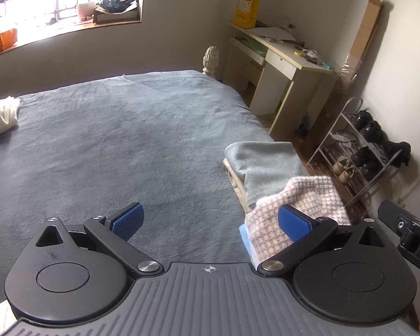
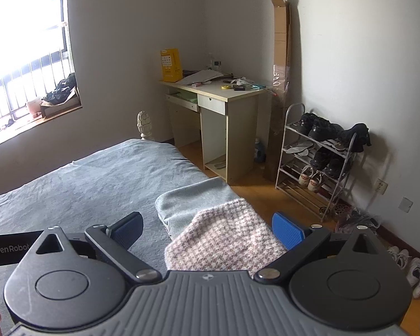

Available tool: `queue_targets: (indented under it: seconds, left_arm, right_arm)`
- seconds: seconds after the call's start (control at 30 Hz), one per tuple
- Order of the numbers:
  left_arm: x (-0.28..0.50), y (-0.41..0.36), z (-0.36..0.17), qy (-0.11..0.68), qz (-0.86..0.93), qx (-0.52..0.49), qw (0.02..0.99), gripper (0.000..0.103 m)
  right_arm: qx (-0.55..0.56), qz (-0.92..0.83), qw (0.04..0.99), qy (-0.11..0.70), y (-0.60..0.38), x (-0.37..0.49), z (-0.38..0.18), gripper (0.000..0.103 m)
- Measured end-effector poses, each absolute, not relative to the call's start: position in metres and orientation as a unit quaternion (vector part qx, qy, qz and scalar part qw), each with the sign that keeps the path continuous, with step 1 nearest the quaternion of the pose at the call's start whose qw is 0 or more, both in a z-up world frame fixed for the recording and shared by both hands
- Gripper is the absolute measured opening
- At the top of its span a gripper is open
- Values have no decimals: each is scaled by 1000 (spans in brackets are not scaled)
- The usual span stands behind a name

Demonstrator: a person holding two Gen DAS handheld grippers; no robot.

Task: Fold clothes
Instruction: 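Withdraw both open grippers from the clothes stack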

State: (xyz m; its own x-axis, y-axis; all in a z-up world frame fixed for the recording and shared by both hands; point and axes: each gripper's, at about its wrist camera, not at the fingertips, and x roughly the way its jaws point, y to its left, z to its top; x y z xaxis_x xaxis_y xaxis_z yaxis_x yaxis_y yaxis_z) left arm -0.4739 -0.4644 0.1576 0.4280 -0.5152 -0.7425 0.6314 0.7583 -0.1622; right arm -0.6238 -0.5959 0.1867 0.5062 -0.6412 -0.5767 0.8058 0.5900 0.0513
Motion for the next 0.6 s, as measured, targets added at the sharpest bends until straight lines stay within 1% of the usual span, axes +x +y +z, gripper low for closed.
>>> queue_targets:
  seconds: [0.6]
  left_arm:
    - [-461, -456, 159, 407, -326, 60, 851, 103]
  right_arm:
    - [175, -424, 856, 237, -602, -624, 187, 101]
